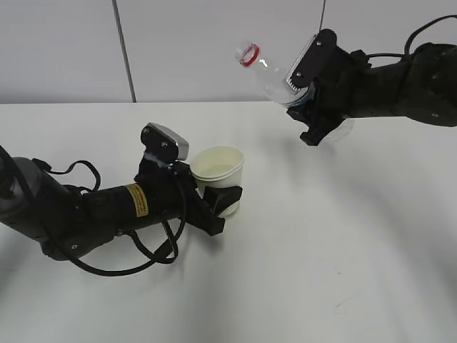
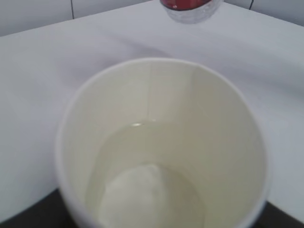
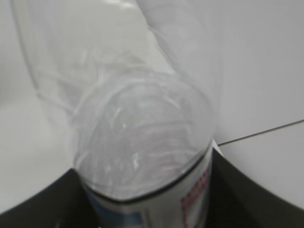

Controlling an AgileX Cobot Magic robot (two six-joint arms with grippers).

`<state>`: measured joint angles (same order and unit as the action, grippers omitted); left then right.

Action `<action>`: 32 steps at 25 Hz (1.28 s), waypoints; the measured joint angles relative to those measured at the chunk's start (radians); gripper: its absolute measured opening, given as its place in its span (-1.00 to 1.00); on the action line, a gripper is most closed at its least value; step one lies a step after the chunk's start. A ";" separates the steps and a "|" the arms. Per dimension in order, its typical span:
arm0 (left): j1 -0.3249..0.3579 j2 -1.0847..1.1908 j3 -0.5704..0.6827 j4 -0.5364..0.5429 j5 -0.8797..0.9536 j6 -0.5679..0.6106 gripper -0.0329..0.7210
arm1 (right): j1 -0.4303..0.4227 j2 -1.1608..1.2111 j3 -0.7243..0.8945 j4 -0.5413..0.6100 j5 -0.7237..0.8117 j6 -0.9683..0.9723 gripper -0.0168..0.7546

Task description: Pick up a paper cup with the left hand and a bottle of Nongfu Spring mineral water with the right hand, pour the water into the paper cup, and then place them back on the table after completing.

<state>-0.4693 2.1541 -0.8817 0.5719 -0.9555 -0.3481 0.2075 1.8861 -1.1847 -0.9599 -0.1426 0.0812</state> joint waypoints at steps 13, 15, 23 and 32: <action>0.000 0.000 0.000 -0.085 0.000 0.000 0.16 | 0.000 0.000 0.000 0.000 -0.032 0.408 0.07; 0.000 0.000 0.000 -0.090 0.000 0.002 0.16 | 0.000 0.000 0.000 0.000 -0.032 0.425 0.07; 0.006 0.000 0.000 -0.133 0.008 0.029 0.16 | 0.000 0.000 0.000 0.000 -0.034 0.482 0.07; 0.083 0.000 0.000 -0.144 0.024 0.031 0.16 | -0.004 0.000 0.000 0.000 -0.041 0.511 0.07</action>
<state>-0.3862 2.1541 -0.8817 0.4274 -0.9313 -0.3173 0.2034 1.8861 -1.1847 -0.9599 -0.1835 0.5926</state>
